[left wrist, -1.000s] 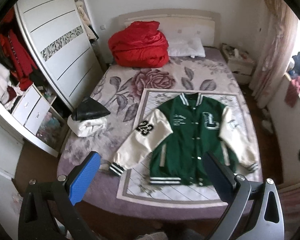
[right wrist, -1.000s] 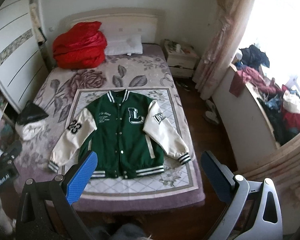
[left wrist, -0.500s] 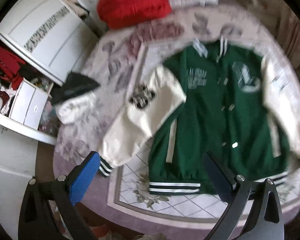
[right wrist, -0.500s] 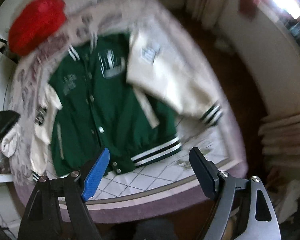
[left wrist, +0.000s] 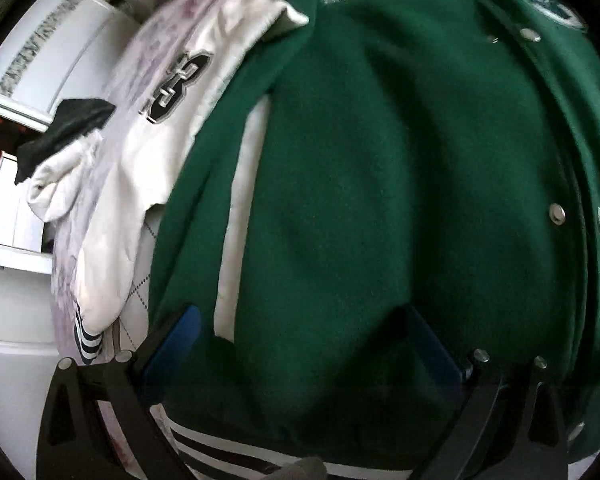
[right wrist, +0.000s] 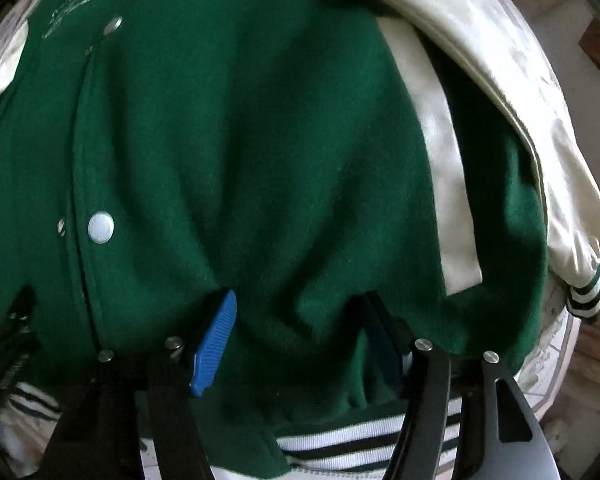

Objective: Fold large clothes

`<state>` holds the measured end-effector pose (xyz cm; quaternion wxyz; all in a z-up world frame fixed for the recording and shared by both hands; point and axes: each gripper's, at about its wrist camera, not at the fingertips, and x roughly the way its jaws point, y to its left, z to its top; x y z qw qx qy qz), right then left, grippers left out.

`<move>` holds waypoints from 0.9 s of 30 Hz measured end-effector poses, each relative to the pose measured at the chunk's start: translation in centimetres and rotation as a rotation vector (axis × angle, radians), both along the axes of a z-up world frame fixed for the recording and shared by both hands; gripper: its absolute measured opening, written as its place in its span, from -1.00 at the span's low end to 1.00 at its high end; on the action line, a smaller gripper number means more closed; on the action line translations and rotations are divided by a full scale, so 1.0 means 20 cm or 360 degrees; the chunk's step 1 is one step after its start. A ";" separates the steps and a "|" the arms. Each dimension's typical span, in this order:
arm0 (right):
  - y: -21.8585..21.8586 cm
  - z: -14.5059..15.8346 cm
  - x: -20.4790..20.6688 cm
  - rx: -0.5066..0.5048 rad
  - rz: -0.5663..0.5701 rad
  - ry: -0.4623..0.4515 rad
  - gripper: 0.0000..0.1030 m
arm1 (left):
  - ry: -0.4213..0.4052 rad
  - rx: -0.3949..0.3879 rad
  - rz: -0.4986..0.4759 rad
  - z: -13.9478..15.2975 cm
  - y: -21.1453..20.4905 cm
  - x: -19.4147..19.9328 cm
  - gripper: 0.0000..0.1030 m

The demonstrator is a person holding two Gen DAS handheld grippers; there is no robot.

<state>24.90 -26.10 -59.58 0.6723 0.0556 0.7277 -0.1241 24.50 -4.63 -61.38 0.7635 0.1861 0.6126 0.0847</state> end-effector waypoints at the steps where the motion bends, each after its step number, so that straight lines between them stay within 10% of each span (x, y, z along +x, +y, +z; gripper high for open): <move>1: 0.00 -0.02 -0.01 0.0018 -0.0011 0.0020 0.28 | -0.0002 -0.0027 0.0028 0.00 0.01 -0.02 1.00; 10: 0.12 -0.12 -0.31 -0.0013 0.0135 0.0134 0.27 | 0.0107 -0.0132 0.0073 0.00 0.05 -0.23 1.00; 15: 0.01 -0.12 -0.42 0.0191 -0.0077 0.0169 0.28 | 0.0210 -0.0150 0.0056 0.07 0.06 -0.30 1.00; 23: -0.84 0.18 -0.72 0.0344 -0.1324 -0.0456 0.63 | 0.0020 -0.0186 0.0031 0.32 -0.07 -0.01 1.00; 27: -1.21 -0.01 -1.00 0.0493 -0.1939 -0.0531 0.63 | -0.0025 -0.0217 0.0013 0.34 -0.21 0.17 1.00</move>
